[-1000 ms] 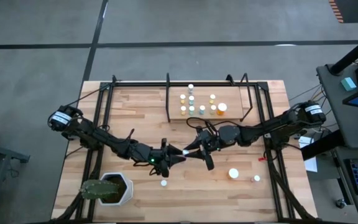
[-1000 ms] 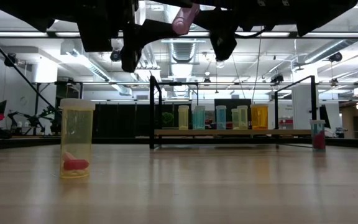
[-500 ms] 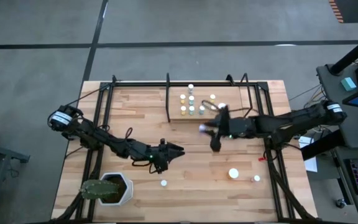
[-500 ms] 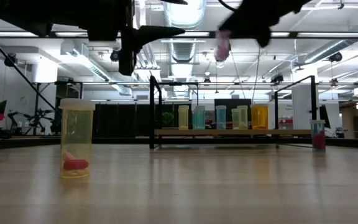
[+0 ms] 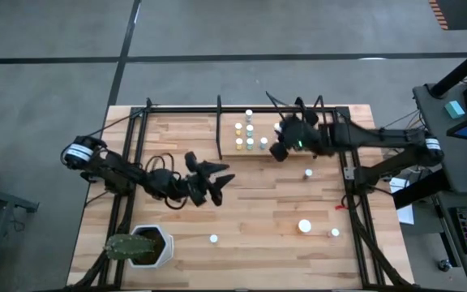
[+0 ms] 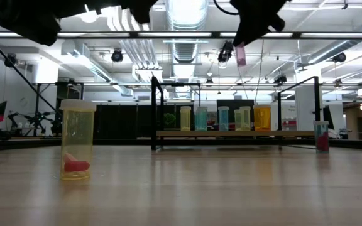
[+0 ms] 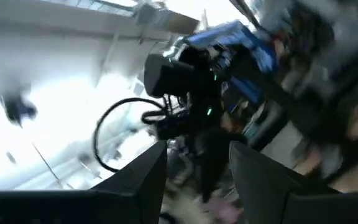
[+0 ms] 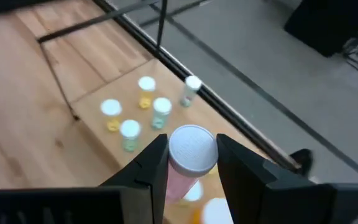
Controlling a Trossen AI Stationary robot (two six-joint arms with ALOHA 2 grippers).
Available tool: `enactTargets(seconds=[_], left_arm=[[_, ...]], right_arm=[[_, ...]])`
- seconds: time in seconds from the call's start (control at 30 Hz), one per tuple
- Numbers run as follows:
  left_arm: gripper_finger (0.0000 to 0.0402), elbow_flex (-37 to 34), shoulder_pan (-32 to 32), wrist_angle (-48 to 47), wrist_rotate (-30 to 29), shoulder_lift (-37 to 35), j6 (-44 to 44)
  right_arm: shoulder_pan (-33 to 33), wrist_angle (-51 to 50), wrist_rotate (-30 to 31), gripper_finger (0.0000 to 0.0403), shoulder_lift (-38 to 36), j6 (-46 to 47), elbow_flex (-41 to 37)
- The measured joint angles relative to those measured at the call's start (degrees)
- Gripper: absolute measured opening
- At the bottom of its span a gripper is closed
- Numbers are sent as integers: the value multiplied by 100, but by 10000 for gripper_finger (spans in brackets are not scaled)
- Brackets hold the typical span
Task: Pick and place medicine bottles onto shelf by color
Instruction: Put the pink pill bottle on the shelf
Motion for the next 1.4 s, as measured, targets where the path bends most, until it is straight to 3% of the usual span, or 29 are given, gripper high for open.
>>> enactTargets(seconds=[0.1,0.23,0.43,0.57,0.77,0.9,1.07,1.3,1.4], left_arm=[[157,-17,118,16,60,-121,-1256],[157,-161,211,-103,72,-314,-2080],[157,-477,270,-242,169,-748,-2959],[157,-650,409,-758,745,-1170,-3610],[157,-737,788,-2067,1836,-1979,-4730],[157,-778,889,-3026,1963,-2530,-4908],[157,-802,891,-3530,1963,-2962,-4908],[157,-807,902,-3596,1990,-2813,-5999],[157,-807,902,-3511,2259,-2486,-6281]], right_arm=[[-600,-545,-549,112,297,-476,587],[-1366,-1263,-648,112,515,-704,957],[-1963,-1648,-853,112,258,-782,521],[-1901,-1141,-1150,112,-143,-781,93],[-1405,-1144,-1423,112,-530,-229,-221],[-759,-1102,-1404,112,-669,219,-143],[125,-1068,-901,112,-686,780,-105],[1391,281,-980,112,-625,-107,-212],[1816,1140,-1090,112,-644,-488,-437]])
